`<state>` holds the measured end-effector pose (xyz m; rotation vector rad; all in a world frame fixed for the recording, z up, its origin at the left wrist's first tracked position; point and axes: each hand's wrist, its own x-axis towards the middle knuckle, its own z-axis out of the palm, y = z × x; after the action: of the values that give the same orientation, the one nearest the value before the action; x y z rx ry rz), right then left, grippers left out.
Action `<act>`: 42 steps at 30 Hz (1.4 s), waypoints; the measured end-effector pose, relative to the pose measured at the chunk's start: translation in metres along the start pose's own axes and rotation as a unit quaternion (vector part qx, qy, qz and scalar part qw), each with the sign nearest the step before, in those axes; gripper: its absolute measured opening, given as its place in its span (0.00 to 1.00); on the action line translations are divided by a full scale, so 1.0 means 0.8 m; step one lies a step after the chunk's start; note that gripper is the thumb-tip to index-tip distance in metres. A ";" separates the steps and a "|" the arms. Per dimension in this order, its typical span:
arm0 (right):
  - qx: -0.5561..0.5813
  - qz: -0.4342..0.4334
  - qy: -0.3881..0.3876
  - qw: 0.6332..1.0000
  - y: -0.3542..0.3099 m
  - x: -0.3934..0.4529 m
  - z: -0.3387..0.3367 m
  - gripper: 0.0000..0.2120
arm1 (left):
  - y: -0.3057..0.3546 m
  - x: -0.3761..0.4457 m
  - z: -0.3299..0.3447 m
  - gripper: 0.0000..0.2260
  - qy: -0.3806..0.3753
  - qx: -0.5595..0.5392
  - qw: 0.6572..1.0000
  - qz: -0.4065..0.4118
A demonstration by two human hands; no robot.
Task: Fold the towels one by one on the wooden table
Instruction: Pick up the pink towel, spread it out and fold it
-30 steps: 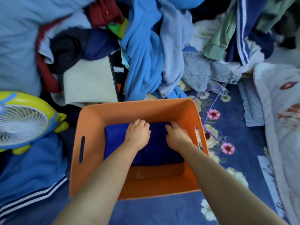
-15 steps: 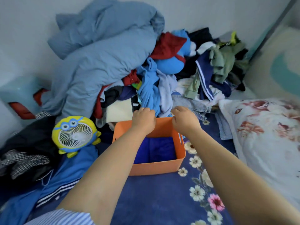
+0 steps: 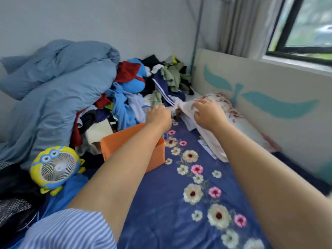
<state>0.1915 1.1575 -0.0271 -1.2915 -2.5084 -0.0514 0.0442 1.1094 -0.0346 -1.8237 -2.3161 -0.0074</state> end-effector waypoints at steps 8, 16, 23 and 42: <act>-0.021 0.153 0.049 0.987 0.090 -0.182 -0.088 0.18 | 0.159 -0.075 -0.061 0.15 0.051 -0.047 0.985 0.155; -0.093 0.351 0.074 0.929 0.221 -0.423 -0.198 0.21 | 0.419 -0.187 -0.113 0.14 0.073 -0.104 0.927 0.353; -0.117 0.474 0.064 0.870 0.329 -0.638 -0.279 0.22 | 0.641 -0.318 -0.158 0.14 0.075 -0.139 0.866 0.475; -0.157 0.647 0.050 0.744 0.598 -1.032 -0.393 0.21 | 1.100 -0.502 -0.214 0.15 0.052 -0.146 0.760 0.631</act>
<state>1.1028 0.7349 -0.0264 -2.7398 -1.0314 -0.2102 1.0068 0.9142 -0.0301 -3.0143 -0.6207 -0.2705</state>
